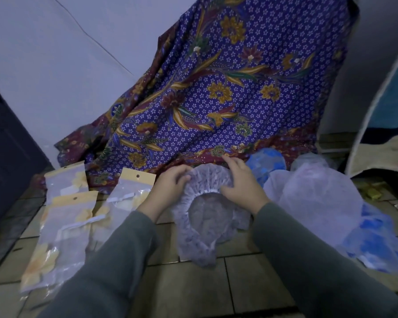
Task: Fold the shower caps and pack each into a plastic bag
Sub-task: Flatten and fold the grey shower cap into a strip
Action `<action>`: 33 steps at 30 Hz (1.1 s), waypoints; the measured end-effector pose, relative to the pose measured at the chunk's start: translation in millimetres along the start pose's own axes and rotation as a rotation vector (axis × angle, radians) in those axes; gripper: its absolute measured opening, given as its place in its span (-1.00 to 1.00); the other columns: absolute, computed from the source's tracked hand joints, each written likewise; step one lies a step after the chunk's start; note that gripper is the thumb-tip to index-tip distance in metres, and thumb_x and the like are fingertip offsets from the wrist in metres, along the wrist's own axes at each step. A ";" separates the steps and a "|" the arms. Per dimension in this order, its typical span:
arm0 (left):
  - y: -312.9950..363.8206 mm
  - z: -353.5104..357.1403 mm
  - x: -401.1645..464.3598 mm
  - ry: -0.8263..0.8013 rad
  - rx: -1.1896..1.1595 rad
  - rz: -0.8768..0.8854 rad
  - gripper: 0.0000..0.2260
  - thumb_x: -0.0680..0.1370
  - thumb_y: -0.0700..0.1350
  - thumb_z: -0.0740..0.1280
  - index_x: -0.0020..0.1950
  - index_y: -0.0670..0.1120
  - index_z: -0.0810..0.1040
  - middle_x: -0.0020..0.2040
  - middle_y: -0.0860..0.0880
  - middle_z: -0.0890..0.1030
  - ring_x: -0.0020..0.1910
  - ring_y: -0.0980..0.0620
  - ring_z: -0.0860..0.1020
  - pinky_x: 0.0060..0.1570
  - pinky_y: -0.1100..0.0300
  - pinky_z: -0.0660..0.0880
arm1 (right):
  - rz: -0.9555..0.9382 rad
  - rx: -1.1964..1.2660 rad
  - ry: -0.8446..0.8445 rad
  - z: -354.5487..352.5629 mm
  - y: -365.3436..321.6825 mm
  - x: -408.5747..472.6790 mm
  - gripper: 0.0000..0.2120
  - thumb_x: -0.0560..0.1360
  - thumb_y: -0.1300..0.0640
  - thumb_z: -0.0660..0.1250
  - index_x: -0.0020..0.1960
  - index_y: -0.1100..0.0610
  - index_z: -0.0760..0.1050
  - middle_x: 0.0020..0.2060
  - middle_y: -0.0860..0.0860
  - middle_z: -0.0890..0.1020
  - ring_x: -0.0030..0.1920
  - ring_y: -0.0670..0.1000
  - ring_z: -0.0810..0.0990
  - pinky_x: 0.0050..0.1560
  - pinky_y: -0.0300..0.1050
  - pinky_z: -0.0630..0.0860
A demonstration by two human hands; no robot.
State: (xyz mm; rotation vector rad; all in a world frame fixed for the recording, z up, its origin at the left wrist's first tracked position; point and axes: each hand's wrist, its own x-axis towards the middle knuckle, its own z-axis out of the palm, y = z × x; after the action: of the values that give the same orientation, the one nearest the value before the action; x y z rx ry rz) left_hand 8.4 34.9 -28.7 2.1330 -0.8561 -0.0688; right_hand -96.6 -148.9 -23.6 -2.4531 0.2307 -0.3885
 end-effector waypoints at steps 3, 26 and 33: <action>11.8 -9.5 3.0 -0.026 0.074 0.118 -0.86 0.56 -0.18 0.30 0.04 0.02 0.60 -0.02 0.02 0.57 -0.04 0.07 0.51 -0.06 0.23 0.35 | -0.126 0.117 -0.022 2.6 -6.7 7.0 -0.51 0.52 0.01 0.29 0.42 -0.06 0.28 0.34 -0.03 0.40 0.33 -0.05 0.35 0.29 -0.08 0.31; -10.5 10.1 -20.9 -0.092 0.544 -0.203 -0.41 0.43 0.31 0.30 0.33 -0.01 0.42 0.24 -0.06 0.50 0.19 -0.08 0.45 0.16 0.02 0.40 | -0.163 -0.258 -0.188 50.1 -17.2 -17.2 -0.67 0.58 0.04 0.15 0.33 0.02 0.40 0.19 0.00 0.50 0.22 0.05 0.43 0.27 0.03 0.26; 23.0 24.8 -40.4 0.186 0.765 0.011 -0.71 0.54 0.12 0.15 0.10 0.02 0.55 0.05 0.00 0.61 0.08 -0.05 0.47 0.11 0.00 0.26 | 0.173 -0.328 -0.324 79.2 16.0 -31.7 -0.52 0.63 -0.06 -0.05 0.52 0.05 0.12 0.49 0.03 0.19 0.47 0.01 0.16 0.38 0.07 0.15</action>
State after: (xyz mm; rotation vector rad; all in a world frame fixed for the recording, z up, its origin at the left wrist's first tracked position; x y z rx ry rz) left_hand -43.3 32.4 -38.2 2.7754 -0.8650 0.5348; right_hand -101.3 -108.4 -100.1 -2.7413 0.3884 0.1344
